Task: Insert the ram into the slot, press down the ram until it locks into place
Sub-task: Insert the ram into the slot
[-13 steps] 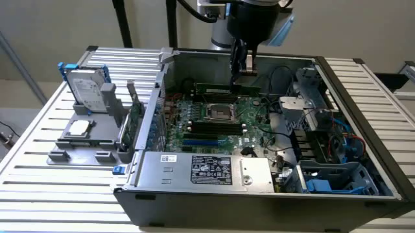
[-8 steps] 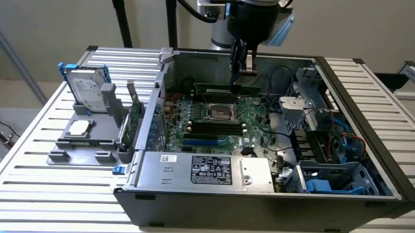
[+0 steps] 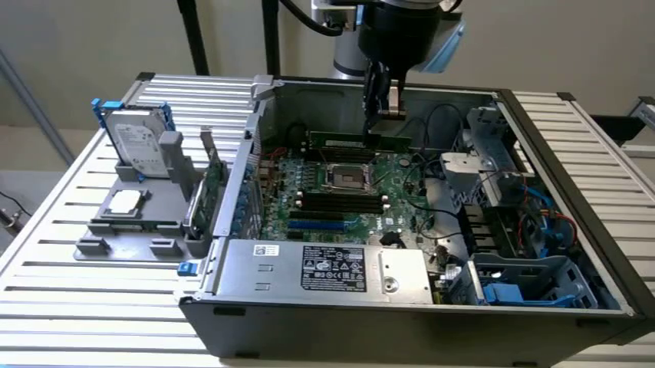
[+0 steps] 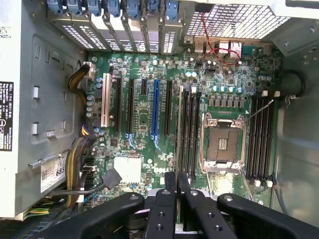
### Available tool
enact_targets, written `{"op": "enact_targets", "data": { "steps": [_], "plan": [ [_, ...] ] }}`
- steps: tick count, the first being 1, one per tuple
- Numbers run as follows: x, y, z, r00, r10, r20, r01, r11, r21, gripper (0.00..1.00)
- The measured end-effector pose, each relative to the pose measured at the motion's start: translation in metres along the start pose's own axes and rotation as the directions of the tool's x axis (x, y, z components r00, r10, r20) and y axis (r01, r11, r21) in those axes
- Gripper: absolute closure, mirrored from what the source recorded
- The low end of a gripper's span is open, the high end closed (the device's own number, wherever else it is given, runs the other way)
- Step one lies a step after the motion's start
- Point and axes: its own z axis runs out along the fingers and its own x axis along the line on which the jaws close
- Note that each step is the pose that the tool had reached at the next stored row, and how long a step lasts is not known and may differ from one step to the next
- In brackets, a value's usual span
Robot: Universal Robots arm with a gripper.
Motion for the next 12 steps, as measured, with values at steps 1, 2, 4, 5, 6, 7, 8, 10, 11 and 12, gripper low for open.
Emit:
{"op": "enact_targets", "data": {
  "steps": [1, 2, 4, 5, 6, 7, 8, 10, 11, 12],
  "plan": [
    [0.000, 0.0002, 0.0002, 1.0000, 0.000, -0.0004, 0.000, 1.0000, 0.0000, 0.87],
    [-0.001, 0.0005, 0.0014, 1.0000, 0.000, -0.0016, 0.000, 1.0000, 0.0002, 0.87],
    [-0.006, 0.0012, 0.0051, 1.0000, 0.000, -0.0027, 0.000, 1.0000, 0.0004, 0.87],
    [-0.010, 0.0018, 0.0071, 1.0000, 0.000, -0.0026, 0.000, 1.0000, 0.0005, 0.87],
    [-0.013, 0.0023, 0.0089, 1.0000, 0.000, -0.0028, 0.000, 1.0000, 0.0005, 0.87],
    [-0.016, 0.0025, 0.0107, 1.0000, 0.000, -0.0028, 0.000, 1.0000, 0.0005, 0.87],
    [-0.019, 0.0024, 0.0126, 1.0000, 0.000, -0.0028, 0.000, 1.0000, 0.0007, 0.87],
    [-0.024, 0.0022, 0.0164, 1.0000, 0.000, -0.0027, 0.000, 1.0000, 0.0008, 0.87],
    [-0.025, 0.0022, 0.0182, 1.0000, 0.000, -0.0028, 0.000, 1.0000, 0.0008, 0.87],
    [-0.026, 0.0021, 0.0200, 1.0000, 0.000, -0.0027, 0.000, 1.0000, 0.0009, 0.87]
  ]
}}
